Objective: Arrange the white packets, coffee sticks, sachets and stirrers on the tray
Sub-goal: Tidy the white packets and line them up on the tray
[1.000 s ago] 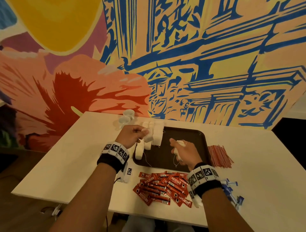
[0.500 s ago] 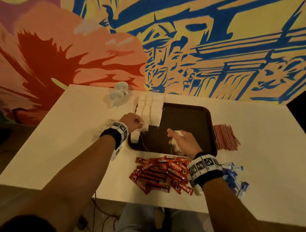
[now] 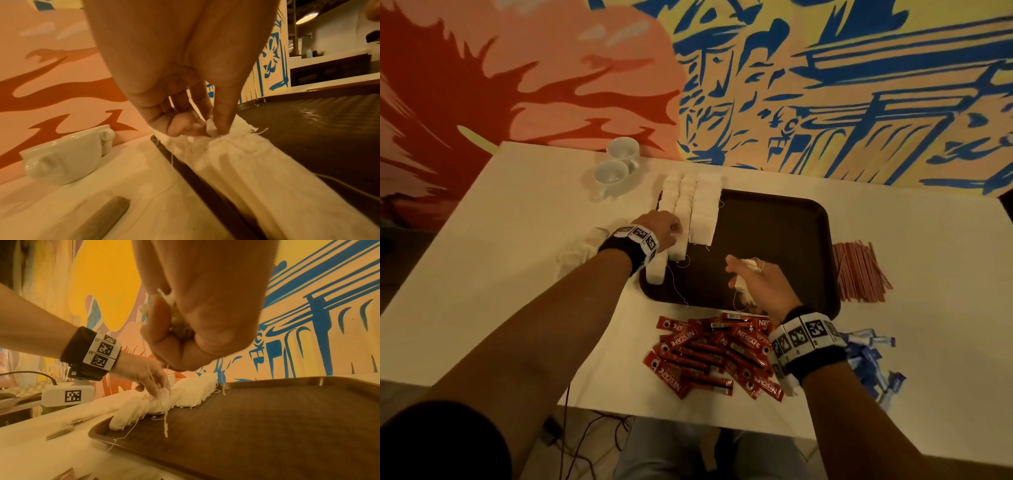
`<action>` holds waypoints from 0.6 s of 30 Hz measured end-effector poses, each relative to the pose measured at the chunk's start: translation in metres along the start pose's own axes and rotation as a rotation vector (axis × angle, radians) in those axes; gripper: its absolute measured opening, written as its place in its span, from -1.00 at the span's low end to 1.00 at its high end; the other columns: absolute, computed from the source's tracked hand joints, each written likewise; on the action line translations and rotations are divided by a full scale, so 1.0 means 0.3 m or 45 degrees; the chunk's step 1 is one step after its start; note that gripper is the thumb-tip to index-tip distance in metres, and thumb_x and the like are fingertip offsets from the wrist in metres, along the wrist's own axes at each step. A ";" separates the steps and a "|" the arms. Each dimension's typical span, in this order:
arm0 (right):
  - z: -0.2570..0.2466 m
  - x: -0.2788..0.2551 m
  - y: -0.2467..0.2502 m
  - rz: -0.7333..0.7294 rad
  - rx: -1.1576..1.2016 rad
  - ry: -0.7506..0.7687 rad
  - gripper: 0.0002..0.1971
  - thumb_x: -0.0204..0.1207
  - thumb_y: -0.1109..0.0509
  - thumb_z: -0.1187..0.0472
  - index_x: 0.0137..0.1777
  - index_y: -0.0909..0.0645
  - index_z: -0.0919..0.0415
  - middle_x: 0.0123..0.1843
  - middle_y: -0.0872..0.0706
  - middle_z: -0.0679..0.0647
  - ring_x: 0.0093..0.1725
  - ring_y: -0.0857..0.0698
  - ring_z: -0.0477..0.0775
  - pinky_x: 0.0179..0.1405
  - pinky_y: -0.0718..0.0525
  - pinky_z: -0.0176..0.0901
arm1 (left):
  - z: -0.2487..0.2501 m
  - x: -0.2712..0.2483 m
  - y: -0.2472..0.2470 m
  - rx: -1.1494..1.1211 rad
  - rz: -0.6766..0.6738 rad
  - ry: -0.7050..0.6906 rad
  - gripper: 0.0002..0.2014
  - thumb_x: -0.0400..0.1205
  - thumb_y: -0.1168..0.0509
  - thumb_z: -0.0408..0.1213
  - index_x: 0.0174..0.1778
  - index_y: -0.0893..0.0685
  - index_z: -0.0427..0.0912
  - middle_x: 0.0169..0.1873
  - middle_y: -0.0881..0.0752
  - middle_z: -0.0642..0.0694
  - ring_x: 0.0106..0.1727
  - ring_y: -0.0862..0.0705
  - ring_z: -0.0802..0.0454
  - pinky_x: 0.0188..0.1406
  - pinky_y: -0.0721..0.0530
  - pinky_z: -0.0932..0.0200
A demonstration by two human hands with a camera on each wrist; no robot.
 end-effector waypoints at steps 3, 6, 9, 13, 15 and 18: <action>-0.005 0.004 -0.004 0.006 -0.009 -0.001 -0.62 0.62 -0.39 -0.27 0.09 -0.78 0.02 -0.08 -0.83 0.05 -0.39 -0.64 -0.05 -0.54 -0.54 -0.27 | -0.005 0.015 0.007 -0.034 -0.001 0.028 -0.72 0.53 -0.51 -0.25 0.08 -0.66 0.13 0.09 -0.74 0.03 0.15 -0.71 -0.07 0.22 -0.70 0.00; -0.007 0.002 -0.007 -0.005 -0.013 -0.002 -0.61 0.63 -0.37 -0.28 0.10 -0.77 0.02 -0.08 -0.83 0.05 -0.38 -0.64 -0.04 -0.54 -0.53 -0.28 | -0.010 0.019 0.009 -0.013 0.028 0.071 -0.65 0.47 -0.54 -0.22 0.02 -0.54 0.17 0.01 -0.74 0.00 0.03 -0.72 -0.09 0.11 -0.73 -0.06; -0.013 -0.008 -0.011 -0.011 -0.014 -0.012 -0.61 0.65 -0.36 -0.29 0.09 -0.78 0.01 -0.09 -0.83 0.06 -0.38 -0.64 -0.02 -0.59 -0.50 -0.28 | -0.001 0.005 0.016 0.067 0.076 0.067 -0.59 0.49 -0.55 -0.17 0.13 -0.48 0.06 0.06 -0.71 -0.04 0.04 -0.70 -0.15 0.08 -0.71 -0.08; -0.035 -0.045 -0.008 -0.017 0.056 -0.010 -0.54 0.65 -0.30 -0.33 0.09 -0.77 0.06 -0.08 -0.82 0.10 -0.39 -0.63 -0.02 -0.62 -0.48 -0.28 | 0.018 -0.035 0.060 0.068 0.182 0.056 -0.57 0.55 -0.51 -0.12 0.21 -0.44 0.00 0.11 -0.67 -0.08 0.07 -0.68 -0.18 0.04 -0.65 -0.04; -0.047 -0.072 -0.003 -0.032 0.123 -0.009 -0.45 0.66 -0.24 -0.37 0.13 -0.76 0.10 -0.08 -0.82 0.14 -0.44 -0.61 -0.03 -0.68 -0.45 -0.30 | 0.032 -0.072 0.105 -0.016 0.250 0.069 -0.60 0.57 -0.48 -0.10 0.22 -0.44 0.03 0.11 -0.69 -0.06 0.09 -0.69 -0.15 0.06 -0.66 -0.02; -0.063 -0.115 -0.003 -0.094 0.229 -0.008 -0.32 0.64 -0.11 -0.47 0.21 -0.73 0.11 -0.11 -0.82 0.16 -0.48 -0.56 -0.02 -0.72 -0.38 -0.28 | 0.073 -0.160 0.178 -0.326 0.367 0.059 -0.66 0.57 -0.46 -0.11 0.22 -0.54 0.02 0.01 -0.72 0.01 0.04 -0.68 -0.04 0.07 -0.63 0.04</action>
Point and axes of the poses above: each hand's wrist, its own x-axis towards the middle knuckle, its own y-axis out of the back of the hand, z = x × y, the point moved 7 cm from there along x, towards the middle knuckle
